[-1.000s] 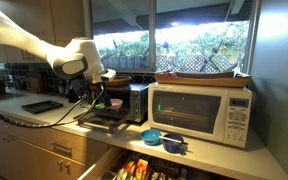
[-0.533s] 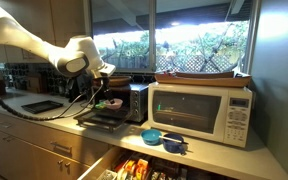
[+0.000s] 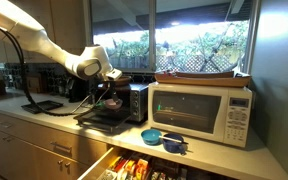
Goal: Pick up the purple bowl and put it on top of the gray oven
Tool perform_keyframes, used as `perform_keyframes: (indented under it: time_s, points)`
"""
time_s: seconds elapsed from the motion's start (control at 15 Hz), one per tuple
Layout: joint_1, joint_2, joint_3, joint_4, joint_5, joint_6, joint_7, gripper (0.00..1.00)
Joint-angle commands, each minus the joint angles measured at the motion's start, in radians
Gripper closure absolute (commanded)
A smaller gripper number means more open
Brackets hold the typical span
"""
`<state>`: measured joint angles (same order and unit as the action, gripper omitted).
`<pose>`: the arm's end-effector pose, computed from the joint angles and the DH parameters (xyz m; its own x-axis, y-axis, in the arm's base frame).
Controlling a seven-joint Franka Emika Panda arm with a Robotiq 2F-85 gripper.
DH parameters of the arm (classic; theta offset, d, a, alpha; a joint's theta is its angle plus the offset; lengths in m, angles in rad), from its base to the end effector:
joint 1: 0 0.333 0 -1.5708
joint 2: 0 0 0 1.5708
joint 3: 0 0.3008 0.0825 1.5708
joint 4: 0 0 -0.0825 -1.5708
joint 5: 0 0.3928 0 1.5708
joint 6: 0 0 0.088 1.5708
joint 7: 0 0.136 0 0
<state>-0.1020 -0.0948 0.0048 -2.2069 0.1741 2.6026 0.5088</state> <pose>0.5717 -0.0567 0.4300 0.6585 -0.6766 0.3296 -0.5785 -0.7352 -0.3534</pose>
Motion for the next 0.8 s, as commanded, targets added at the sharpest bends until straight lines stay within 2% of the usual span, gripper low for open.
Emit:
perform_keyframes:
  time_s: [0.0,0.2,0.33,0.47,0.53,0.67,0.73]
  points:
    - [0.025,0.066,-0.011,0.072,0.038,-0.053,-0.002,0.62]
    - [0.038,0.094,-0.012,0.101,0.058,-0.088,-0.013,0.80]
    - [0.043,0.105,-0.014,0.114,0.067,-0.130,-0.019,0.81]
    - [0.043,0.101,-0.018,0.118,0.066,-0.166,-0.017,0.71]
    - [0.041,0.091,-0.021,0.117,0.078,-0.160,-0.017,0.56]
    - [0.041,0.074,-0.024,0.120,0.086,-0.136,-0.013,0.42]
    - [0.042,0.064,-0.025,0.123,0.093,-0.124,-0.015,0.39]
